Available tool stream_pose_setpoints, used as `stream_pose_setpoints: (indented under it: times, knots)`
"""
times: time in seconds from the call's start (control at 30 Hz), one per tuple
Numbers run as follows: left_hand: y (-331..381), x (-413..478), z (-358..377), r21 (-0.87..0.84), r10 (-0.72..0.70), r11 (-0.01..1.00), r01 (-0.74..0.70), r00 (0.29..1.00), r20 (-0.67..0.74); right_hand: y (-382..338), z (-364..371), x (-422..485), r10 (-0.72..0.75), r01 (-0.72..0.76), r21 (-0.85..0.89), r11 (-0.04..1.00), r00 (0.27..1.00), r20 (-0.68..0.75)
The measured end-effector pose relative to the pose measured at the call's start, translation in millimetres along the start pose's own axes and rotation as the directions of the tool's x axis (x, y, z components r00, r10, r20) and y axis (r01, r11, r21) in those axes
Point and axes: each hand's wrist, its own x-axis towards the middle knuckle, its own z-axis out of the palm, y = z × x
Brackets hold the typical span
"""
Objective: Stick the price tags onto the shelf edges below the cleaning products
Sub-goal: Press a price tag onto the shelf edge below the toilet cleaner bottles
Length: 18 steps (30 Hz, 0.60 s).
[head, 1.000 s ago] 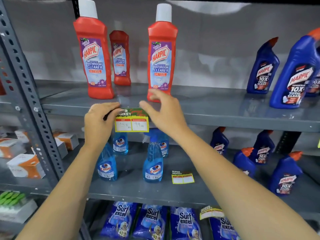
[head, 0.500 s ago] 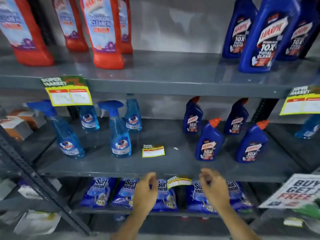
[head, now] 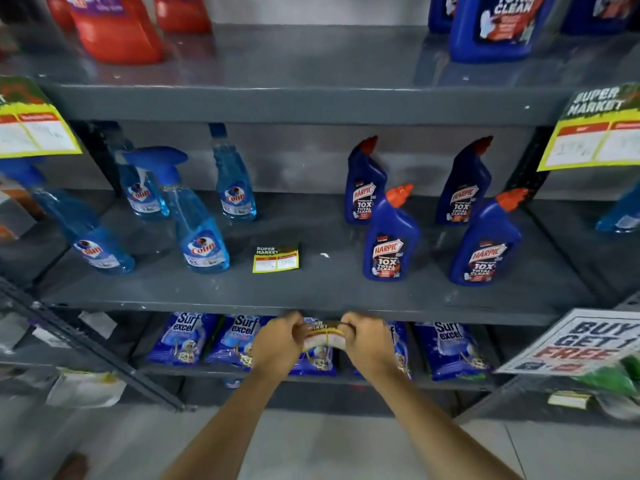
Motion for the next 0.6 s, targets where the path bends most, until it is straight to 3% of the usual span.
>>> stream_pose_setpoints:
  times: [0.17,0.3,0.4,0.6]
  knots:
    - [38,-13,12,0.070,0.223,0.972,-0.226,0.974,0.037,51,-24,-38,-0.055,0.054,-0.010,0.998,0.994,-0.096]
    - [99,-1,48,0.054,0.372,0.927,-0.372,0.928,0.010,102,-67,-34,0.041,-0.067,-0.115,0.991,0.976,-0.212]
    - [137,10,69,0.153,0.482,0.867,-0.475,0.876,-0.011,129,-94,-26,0.067,-0.116,-0.161,0.980,0.956,-0.286]
    - [154,29,85,0.413,0.552,0.767,-0.491,0.833,-0.036,154,-97,-8,0.030,-0.119,-0.319,0.940,0.962,-0.270]
